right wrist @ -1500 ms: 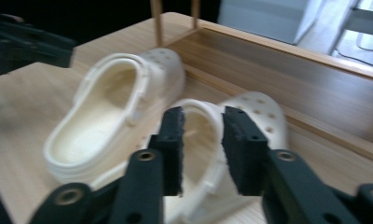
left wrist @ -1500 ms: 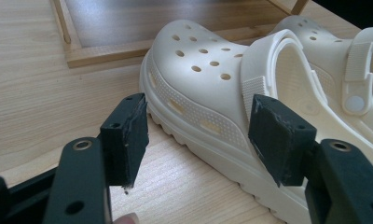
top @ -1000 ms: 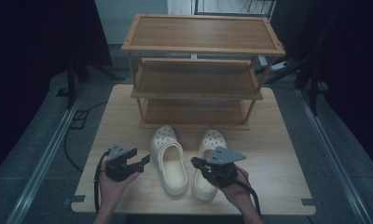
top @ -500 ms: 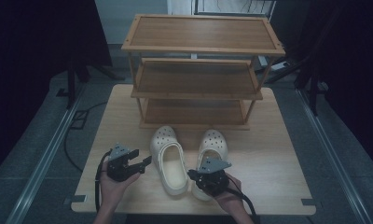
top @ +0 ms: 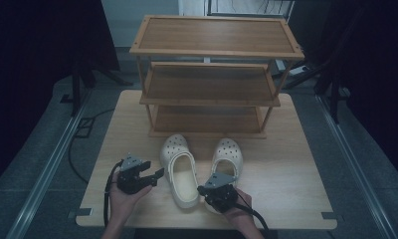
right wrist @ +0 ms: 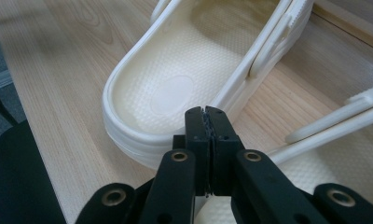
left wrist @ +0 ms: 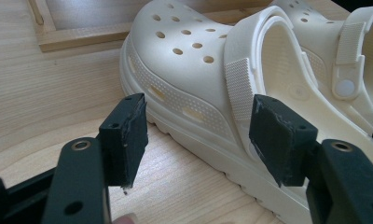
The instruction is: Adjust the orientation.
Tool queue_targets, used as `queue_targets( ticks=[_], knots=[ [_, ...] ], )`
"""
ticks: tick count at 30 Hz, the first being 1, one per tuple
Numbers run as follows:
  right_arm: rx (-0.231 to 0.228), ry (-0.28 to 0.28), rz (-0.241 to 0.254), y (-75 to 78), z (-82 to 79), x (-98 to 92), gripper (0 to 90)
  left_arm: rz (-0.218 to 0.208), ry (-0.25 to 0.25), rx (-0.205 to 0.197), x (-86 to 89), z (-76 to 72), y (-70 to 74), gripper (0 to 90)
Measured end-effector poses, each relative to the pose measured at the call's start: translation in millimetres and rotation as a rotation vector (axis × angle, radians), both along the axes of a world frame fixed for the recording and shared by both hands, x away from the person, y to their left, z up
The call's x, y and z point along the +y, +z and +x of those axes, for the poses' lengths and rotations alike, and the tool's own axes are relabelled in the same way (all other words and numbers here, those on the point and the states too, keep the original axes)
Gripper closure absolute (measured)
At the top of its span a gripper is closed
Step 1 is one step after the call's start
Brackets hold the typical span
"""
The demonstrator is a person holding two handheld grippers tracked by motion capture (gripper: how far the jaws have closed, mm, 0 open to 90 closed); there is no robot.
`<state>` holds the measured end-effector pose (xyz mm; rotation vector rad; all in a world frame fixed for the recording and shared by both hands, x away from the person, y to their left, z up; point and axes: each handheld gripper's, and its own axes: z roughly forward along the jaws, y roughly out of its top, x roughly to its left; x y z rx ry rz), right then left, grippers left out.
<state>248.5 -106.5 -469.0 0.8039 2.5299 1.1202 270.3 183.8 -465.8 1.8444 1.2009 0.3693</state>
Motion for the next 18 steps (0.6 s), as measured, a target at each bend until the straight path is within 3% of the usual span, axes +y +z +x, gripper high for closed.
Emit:
queue_targets(
  ticks=[11, 18],
  knots=[
    [-0.019, 0.047, 0.014, -3.5, -7.9, 18.7, 90.0, -0.006, 0.016, -0.008, 5.1, 0.2, 2.8, 37.4],
    [0.000, 0.078, 0.051, -5.8, -9.0, 33.4, 90.0, -0.003, 0.014, -0.010, 4.1, 0.1, 3.1, 37.4]
  ],
)
